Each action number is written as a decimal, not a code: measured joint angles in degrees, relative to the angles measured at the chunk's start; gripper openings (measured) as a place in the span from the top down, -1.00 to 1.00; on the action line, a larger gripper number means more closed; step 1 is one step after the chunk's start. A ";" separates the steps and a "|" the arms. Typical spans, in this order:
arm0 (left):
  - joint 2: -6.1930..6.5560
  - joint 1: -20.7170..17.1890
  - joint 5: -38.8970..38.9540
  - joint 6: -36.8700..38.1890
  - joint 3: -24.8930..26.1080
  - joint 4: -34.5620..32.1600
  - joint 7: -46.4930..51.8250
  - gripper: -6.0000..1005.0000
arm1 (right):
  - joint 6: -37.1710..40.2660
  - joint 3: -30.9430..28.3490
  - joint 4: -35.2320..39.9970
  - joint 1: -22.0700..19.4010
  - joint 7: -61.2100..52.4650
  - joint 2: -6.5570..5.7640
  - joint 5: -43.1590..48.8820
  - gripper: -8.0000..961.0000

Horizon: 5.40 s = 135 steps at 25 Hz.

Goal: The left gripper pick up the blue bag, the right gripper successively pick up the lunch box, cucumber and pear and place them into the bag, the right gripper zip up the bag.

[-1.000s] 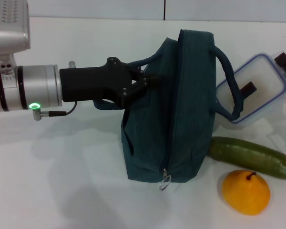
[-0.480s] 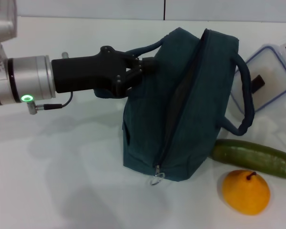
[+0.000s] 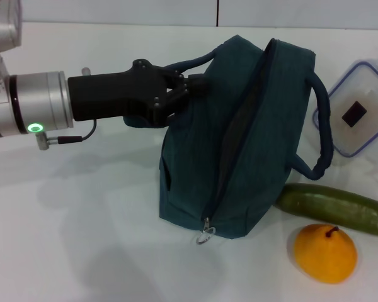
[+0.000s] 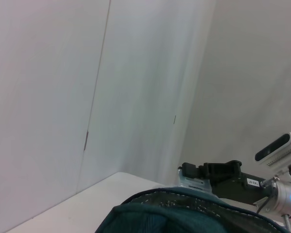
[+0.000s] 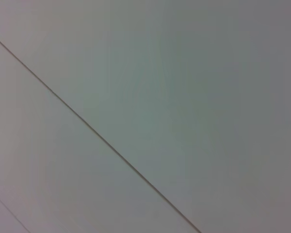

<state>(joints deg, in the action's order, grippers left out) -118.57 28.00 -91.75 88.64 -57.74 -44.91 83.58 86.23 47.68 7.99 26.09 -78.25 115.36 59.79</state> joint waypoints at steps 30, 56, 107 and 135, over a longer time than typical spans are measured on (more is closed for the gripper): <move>-0.26 0.65 -0.45 -0.51 0.00 -0.01 0.01 0.92 | -2.26 1.34 5.15 -2.99 -0.32 -1.08 3.30 0.84; -0.36 0.51 -0.80 -0.33 -0.45 0.17 0.00 0.92 | -2.94 1.36 9.13 -6.06 2.22 -1.01 5.15 0.13; -0.60 -1.02 2.64 -0.35 2.12 0.62 4.08 0.92 | -3.28 3.46 17.46 -4.78 11.94 -0.51 4.63 0.79; -0.88 0.46 2.90 -2.89 2.11 2.81 2.98 0.92 | 7.64 4.97 23.19 15.46 7.20 -0.19 1.00 0.79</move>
<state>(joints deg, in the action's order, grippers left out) -119.44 28.46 -88.85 85.75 -55.63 -42.10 86.57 93.87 52.65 31.19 41.55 -71.05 115.17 60.79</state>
